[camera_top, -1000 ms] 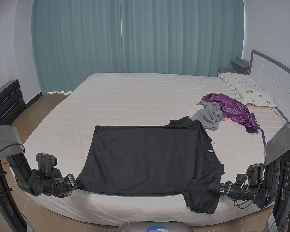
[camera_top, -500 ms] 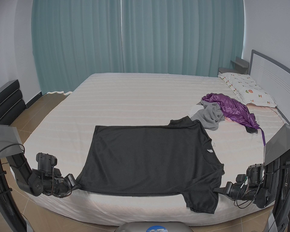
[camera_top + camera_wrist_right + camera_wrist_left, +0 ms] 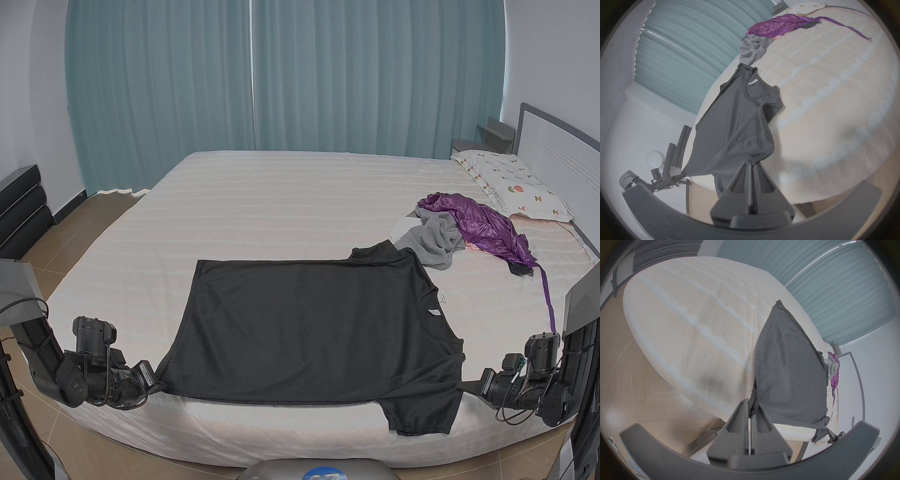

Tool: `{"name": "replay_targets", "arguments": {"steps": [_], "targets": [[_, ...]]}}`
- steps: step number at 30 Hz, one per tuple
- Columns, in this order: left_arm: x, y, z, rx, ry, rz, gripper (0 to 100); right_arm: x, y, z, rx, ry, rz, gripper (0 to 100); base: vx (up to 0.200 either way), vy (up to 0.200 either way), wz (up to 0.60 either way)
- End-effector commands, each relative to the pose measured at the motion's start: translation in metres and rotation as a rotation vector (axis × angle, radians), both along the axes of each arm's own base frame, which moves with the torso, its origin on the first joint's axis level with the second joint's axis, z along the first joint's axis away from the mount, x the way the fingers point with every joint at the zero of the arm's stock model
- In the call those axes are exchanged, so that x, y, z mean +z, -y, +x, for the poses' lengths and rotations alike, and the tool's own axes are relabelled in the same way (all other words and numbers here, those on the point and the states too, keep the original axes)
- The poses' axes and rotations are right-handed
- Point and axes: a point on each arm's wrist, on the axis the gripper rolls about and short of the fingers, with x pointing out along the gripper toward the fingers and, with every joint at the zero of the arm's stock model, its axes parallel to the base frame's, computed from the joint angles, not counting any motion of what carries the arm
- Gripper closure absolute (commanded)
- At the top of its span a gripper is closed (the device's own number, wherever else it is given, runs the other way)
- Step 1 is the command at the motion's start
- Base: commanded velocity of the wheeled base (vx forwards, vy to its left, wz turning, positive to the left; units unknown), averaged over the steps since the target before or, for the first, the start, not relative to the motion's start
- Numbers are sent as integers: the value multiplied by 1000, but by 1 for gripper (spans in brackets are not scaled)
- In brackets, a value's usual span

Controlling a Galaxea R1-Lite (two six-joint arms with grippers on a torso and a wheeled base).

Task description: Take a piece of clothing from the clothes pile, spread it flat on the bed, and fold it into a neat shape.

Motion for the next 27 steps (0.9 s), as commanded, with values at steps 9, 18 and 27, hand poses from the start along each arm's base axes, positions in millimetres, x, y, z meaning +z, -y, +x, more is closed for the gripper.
{"name": "replay_targets", "arguments": {"steps": [9, 18, 27], "targets": [[10, 2, -11, -12, 23, 5, 100, 19, 9, -23, 35, -62, -59, 100, 0, 0, 0], [12, 2, -22, -27, 20, 16, 100, 24, 10, -35, 55, -118, -76, 100, 0, 0, 0], [9, 1, -32, -49, -5, 35, 100, 32, 15, -47, 38, -149, -89, 100, 0, 0, 0]]}}
